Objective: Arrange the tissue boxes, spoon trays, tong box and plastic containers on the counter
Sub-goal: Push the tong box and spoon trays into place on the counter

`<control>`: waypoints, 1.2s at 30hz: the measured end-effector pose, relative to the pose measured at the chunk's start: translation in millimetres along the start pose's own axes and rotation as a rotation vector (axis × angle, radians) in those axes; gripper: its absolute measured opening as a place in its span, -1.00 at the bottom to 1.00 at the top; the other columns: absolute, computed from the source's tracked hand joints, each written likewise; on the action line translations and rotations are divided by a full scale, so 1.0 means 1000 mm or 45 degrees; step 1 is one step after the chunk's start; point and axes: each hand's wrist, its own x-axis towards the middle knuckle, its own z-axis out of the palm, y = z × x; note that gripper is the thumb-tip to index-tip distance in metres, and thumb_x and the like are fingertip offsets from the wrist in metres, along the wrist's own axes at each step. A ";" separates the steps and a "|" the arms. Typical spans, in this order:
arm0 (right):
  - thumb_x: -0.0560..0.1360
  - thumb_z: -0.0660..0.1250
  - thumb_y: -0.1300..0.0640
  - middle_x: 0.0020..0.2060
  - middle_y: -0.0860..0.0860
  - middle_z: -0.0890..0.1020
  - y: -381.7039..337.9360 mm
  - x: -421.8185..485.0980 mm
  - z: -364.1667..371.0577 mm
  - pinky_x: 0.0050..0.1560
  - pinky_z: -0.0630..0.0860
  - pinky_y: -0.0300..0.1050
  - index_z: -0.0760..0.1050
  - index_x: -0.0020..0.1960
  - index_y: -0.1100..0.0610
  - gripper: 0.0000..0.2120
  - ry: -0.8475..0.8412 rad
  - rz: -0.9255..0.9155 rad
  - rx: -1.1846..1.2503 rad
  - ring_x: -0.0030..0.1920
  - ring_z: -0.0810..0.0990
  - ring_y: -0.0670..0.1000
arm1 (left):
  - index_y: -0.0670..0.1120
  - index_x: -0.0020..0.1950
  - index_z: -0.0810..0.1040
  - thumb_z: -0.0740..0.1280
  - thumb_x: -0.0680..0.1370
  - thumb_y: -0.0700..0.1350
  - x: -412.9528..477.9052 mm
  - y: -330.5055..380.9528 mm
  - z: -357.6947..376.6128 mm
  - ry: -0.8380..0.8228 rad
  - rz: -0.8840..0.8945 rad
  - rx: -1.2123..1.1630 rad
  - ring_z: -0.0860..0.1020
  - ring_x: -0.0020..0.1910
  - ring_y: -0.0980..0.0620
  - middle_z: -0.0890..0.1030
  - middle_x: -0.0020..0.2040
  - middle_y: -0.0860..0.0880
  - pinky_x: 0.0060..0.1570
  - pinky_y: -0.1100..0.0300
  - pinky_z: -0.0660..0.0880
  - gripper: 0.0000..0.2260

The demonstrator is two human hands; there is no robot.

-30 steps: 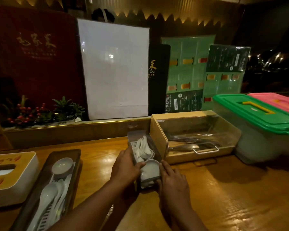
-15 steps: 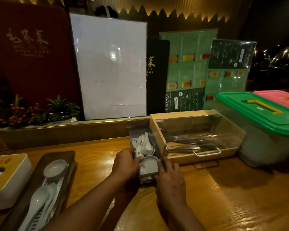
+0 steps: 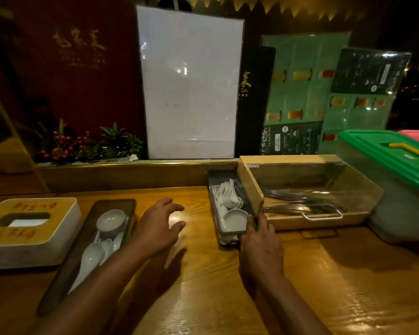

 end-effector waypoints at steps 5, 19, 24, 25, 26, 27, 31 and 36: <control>0.56 0.20 -0.09 0.51 0.16 0.18 -0.016 -0.010 -0.007 0.29 0.39 0.07 0.05 0.57 0.04 -0.35 -0.028 0.096 -0.071 0.36 0.31 0.17 | 0.10 0.25 0.61 0.47 0.48 -0.02 -0.043 -0.046 -0.061 0.160 -0.049 -0.003 0.49 0.34 -0.05 0.53 0.37 0.02 0.29 -0.09 0.46 -0.67; 0.18 0.26 -0.64 0.48 -0.15 0.25 -0.219 -0.116 0.014 0.30 0.45 0.03 -0.03 0.53 -0.32 0.04 -0.444 -0.484 0.776 0.37 0.39 -0.01 | 0.10 0.42 0.42 0.43 0.53 -0.05 -0.125 -0.145 -0.098 0.263 -0.236 -0.339 0.52 0.22 0.10 0.49 0.31 0.14 0.04 0.18 0.57 -0.53; 0.33 0.17 -0.54 0.52 -0.05 0.29 -0.220 -0.118 0.023 0.31 0.36 0.04 0.09 0.54 -0.24 -0.13 -0.299 -0.506 0.571 0.40 0.37 0.07 | 0.04 0.45 0.42 0.44 0.54 -0.03 -0.126 -0.148 -0.087 0.106 -0.475 -0.683 0.59 0.20 0.00 0.58 0.20 0.08 0.08 0.02 0.59 -0.50; 0.36 0.14 -0.52 0.51 -0.04 0.31 -0.218 -0.118 0.021 0.28 0.35 0.06 0.10 0.55 -0.21 -0.16 -0.282 -0.522 0.542 0.38 0.38 0.08 | 0.03 0.43 0.45 0.45 0.53 -0.06 -0.124 -0.147 -0.086 0.072 -0.499 -0.772 0.59 0.21 0.00 0.60 0.23 0.06 0.12 -0.02 0.59 -0.52; 0.38 0.10 -0.51 0.50 -0.04 0.33 -0.213 -0.117 0.020 0.27 0.34 0.06 0.11 0.55 -0.20 -0.18 -0.272 -0.524 0.513 0.37 0.38 0.08 | 0.02 0.42 0.47 0.46 0.52 -0.09 -0.120 -0.146 -0.084 0.037 -0.515 -0.849 0.59 0.22 0.00 0.61 0.24 0.03 0.15 -0.07 0.59 -0.53; 0.40 0.10 -0.47 0.49 -0.05 0.34 -0.208 -0.115 0.018 0.27 0.32 0.05 0.10 0.55 -0.20 -0.21 -0.267 -0.512 0.491 0.37 0.37 0.07 | 0.01 0.40 0.48 0.47 0.51 -0.12 -0.117 -0.144 -0.081 -0.005 -0.523 -0.910 0.58 0.22 0.00 0.61 0.25 0.01 0.17 -0.11 0.58 -0.53; 0.43 0.18 -0.22 0.41 -0.01 0.45 -0.178 -0.105 0.009 0.21 0.38 0.08 0.16 0.54 -0.15 -0.31 -0.188 -0.444 0.396 0.29 0.44 0.10 | -0.01 0.40 0.48 0.50 0.48 -0.18 -0.099 -0.126 -0.064 -0.103 -0.497 -1.059 0.57 0.25 -0.01 0.61 0.28 -0.02 0.19 -0.13 0.57 -0.50; 0.46 0.17 -0.20 0.28 0.02 0.55 -0.139 -0.093 0.008 0.12 0.46 0.06 0.23 0.49 -0.10 -0.38 -0.074 -0.381 0.202 0.20 0.50 0.10 | 0.05 0.35 0.50 0.50 0.48 -0.20 -0.077 -0.091 -0.033 -0.141 -0.464 -1.136 0.58 0.23 0.02 0.63 0.21 0.03 0.17 -0.06 0.59 -0.53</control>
